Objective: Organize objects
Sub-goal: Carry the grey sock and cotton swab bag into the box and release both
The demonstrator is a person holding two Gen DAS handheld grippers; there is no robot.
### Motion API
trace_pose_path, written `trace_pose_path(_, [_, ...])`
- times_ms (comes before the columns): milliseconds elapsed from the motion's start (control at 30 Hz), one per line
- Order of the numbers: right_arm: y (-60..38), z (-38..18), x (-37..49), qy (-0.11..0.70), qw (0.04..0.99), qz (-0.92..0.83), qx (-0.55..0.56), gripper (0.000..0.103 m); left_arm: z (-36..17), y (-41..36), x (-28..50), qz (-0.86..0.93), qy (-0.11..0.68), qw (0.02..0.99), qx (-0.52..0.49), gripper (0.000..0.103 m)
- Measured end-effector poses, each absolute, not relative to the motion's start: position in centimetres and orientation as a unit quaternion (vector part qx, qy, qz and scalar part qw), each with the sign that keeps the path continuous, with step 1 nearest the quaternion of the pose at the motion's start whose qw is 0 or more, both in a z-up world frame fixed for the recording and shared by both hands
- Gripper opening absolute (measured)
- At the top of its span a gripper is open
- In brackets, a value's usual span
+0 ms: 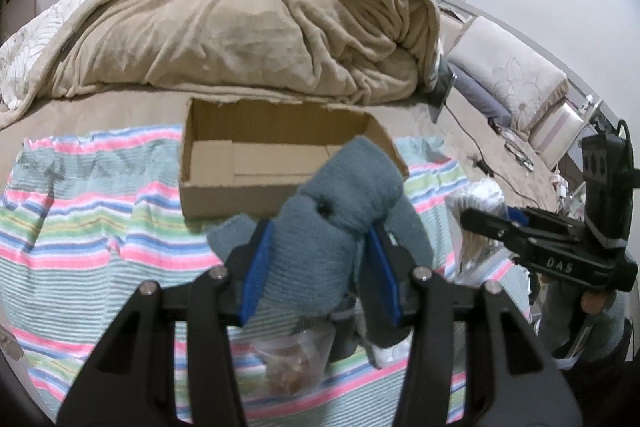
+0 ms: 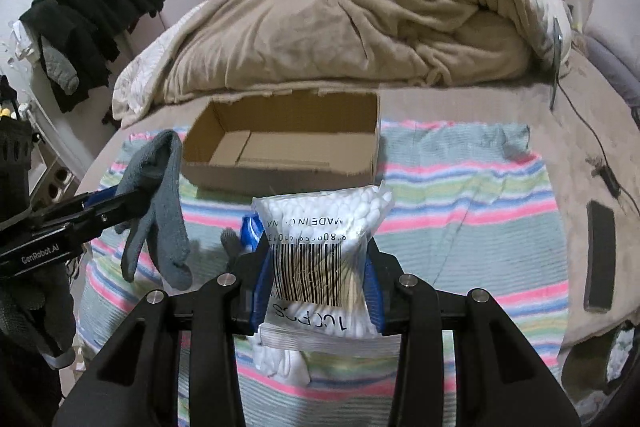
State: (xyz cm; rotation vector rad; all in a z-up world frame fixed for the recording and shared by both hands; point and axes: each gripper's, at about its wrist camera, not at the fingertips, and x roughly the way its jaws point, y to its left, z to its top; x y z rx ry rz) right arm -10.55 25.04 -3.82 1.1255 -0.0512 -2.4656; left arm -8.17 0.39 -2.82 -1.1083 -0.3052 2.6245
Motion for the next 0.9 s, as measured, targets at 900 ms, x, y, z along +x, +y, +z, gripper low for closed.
trace_pose_path(900, [23.4,-1.5,-19.5,-0.034,0.246,-0.899,0.362,0.041,-3.6,2.0,-18.4,0.918,-0.126,0.103,-0.363,0.049])
